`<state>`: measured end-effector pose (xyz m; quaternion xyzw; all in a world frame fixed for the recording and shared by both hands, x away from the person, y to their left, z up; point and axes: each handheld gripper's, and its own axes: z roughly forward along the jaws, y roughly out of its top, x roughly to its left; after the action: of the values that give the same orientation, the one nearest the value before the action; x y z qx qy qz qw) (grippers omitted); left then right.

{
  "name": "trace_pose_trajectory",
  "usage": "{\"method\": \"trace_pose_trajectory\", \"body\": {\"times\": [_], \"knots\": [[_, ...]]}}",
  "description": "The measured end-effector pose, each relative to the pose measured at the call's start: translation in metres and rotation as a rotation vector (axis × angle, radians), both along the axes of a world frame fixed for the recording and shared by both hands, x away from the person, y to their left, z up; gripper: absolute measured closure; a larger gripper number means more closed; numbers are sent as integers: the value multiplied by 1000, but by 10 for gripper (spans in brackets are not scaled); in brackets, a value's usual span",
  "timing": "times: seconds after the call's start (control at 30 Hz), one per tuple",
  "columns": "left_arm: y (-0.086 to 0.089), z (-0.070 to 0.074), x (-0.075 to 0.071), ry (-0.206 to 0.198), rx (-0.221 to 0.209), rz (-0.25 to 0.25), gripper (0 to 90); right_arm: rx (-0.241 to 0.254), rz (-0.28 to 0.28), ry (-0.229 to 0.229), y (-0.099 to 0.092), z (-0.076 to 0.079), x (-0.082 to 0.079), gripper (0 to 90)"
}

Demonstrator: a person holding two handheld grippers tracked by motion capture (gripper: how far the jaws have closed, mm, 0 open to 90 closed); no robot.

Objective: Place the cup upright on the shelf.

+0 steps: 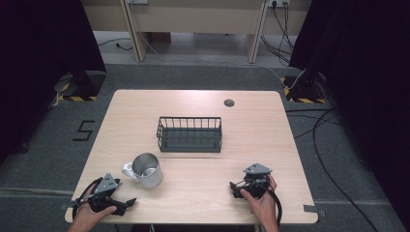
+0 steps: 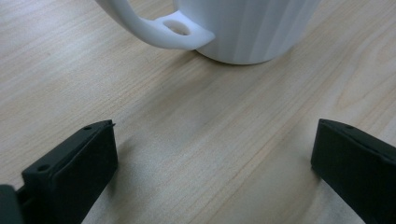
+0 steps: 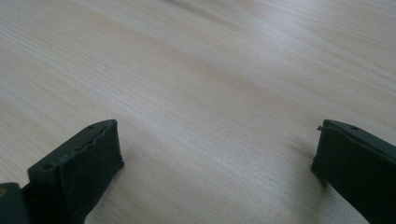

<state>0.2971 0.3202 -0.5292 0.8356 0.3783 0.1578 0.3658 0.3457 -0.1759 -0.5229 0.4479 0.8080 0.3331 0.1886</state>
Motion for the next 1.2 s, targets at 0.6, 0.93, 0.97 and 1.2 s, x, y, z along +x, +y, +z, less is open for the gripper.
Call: {"method": "trace_pose_trajectory", "body": {"times": [0.6,0.93,0.97,1.2], "knots": [[0,0,0,0,0,0,0,104,102,-111,14,17,-11,154],[0,0,0,0,0,0,0,176,205,-159,42,32,-18,154],[0,0,0,0,0,0,0,179,220,-163,47,35,-18,155],[0,0,0,0,0,0,0,210,285,-181,80,46,-14,161]]}}
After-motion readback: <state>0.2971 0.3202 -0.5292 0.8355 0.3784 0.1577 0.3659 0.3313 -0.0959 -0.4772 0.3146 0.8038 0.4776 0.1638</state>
